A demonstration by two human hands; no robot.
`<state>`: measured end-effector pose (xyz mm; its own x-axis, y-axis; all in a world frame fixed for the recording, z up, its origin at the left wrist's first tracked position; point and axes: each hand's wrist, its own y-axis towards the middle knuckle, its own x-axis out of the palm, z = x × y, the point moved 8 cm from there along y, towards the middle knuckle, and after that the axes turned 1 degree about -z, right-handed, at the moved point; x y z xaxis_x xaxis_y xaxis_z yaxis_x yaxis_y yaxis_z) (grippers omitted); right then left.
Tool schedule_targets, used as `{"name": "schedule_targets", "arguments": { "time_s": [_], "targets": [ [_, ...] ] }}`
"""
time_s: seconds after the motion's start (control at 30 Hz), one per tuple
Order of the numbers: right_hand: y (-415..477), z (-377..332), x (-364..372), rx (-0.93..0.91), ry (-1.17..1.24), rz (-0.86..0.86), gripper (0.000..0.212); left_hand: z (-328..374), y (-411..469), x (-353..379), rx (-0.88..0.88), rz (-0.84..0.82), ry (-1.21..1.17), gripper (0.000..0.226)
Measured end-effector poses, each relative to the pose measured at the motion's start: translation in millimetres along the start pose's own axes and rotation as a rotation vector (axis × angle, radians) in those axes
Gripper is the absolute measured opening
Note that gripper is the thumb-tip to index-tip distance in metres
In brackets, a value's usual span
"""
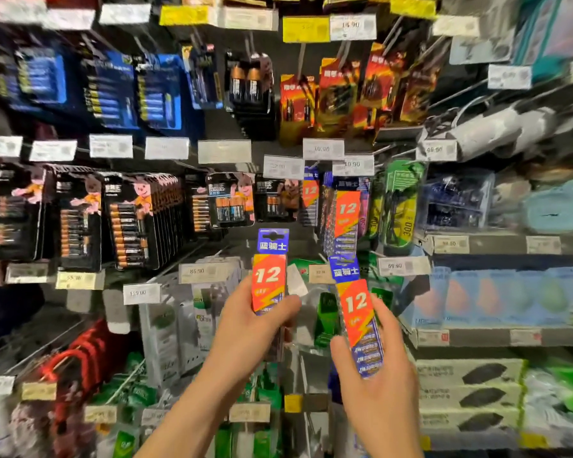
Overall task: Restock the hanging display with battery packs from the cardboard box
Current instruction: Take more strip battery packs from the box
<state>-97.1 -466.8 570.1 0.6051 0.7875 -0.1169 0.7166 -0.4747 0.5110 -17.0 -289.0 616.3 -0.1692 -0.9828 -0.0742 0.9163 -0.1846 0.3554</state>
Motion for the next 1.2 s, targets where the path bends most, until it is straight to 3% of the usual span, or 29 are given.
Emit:
{"name": "schedule_targets", "arguments": {
  "time_s": [0.1,0.23,0.4,0.53,0.67,1.07,1.2],
  "targets": [
    [30,0,6,-0.005,0.052,-0.039,0.069,23,46,10,0.043,-0.048,-0.047,0.037],
    [74,6,23,-0.008,0.019,-0.099,0.07,49,112,26,0.08,-0.121,-0.13,0.025],
    [135,8,45,-0.063,-0.09,-0.109,0.075,75,179,43,-0.022,-0.252,-0.328,0.009],
    [174,4,59,-0.107,-0.156,-0.057,0.074,84,212,45,-0.027,-0.29,-0.402,0.016],
    [194,5,76,-0.131,-0.165,-0.008,0.078,91,225,37,0.005,-0.286,-0.467,0.053],
    [227,-6,109,-0.227,-0.163,0.052,0.086,102,242,17,0.113,-0.287,-0.541,0.046],
    [230,-3,114,-0.206,-0.203,-0.058,0.098,103,229,18,0.156,-0.252,-0.488,0.032]
  ]
}}
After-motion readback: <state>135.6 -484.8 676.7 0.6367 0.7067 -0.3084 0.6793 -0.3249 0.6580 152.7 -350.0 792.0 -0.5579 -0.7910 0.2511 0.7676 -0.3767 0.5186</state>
